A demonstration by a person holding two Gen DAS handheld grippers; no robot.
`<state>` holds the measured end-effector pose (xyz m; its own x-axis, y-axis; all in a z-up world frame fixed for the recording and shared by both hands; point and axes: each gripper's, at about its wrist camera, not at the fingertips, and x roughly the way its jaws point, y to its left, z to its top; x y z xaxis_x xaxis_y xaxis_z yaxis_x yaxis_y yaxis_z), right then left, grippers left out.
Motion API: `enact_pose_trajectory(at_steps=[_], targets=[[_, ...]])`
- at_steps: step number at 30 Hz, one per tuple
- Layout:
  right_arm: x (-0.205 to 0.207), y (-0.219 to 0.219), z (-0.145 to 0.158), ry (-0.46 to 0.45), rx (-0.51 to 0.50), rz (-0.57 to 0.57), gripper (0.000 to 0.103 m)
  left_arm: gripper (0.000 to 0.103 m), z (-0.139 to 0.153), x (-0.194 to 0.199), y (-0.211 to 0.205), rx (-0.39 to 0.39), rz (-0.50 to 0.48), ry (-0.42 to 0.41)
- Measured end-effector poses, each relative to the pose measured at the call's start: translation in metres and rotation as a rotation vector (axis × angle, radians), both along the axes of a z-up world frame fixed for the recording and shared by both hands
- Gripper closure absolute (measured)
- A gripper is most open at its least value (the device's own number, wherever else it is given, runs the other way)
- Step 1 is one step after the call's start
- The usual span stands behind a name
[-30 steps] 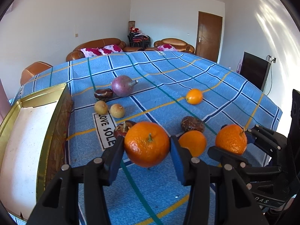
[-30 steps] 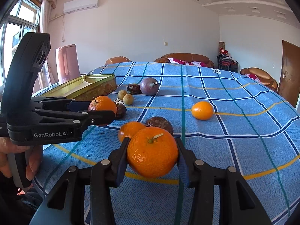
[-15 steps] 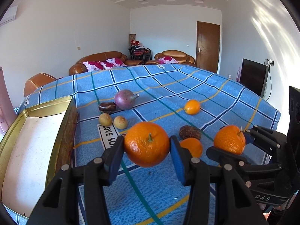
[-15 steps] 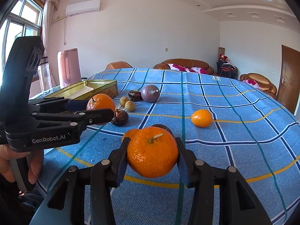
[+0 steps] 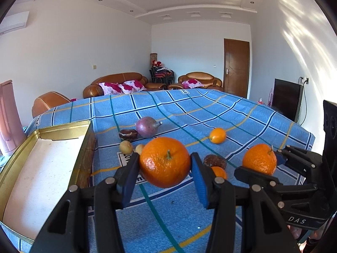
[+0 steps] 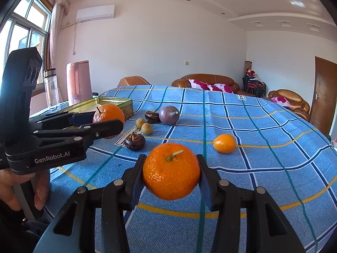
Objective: Organize fruits
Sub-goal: 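Lift and carry both held oranges over the gold tin tray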
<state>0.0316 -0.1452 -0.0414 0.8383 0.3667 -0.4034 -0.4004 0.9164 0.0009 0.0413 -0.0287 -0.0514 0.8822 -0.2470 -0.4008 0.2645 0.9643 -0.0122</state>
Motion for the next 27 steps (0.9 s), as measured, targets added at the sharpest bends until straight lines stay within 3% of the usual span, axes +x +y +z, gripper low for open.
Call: enact_pose_trajectory(at_steps=[27], targets=[[-0.011, 0.004, 0.014, -0.096, 0.000, 0.011, 0.055, 0.053, 0.006, -0.016, 0.004, -0.022, 0.027, -0.106]])
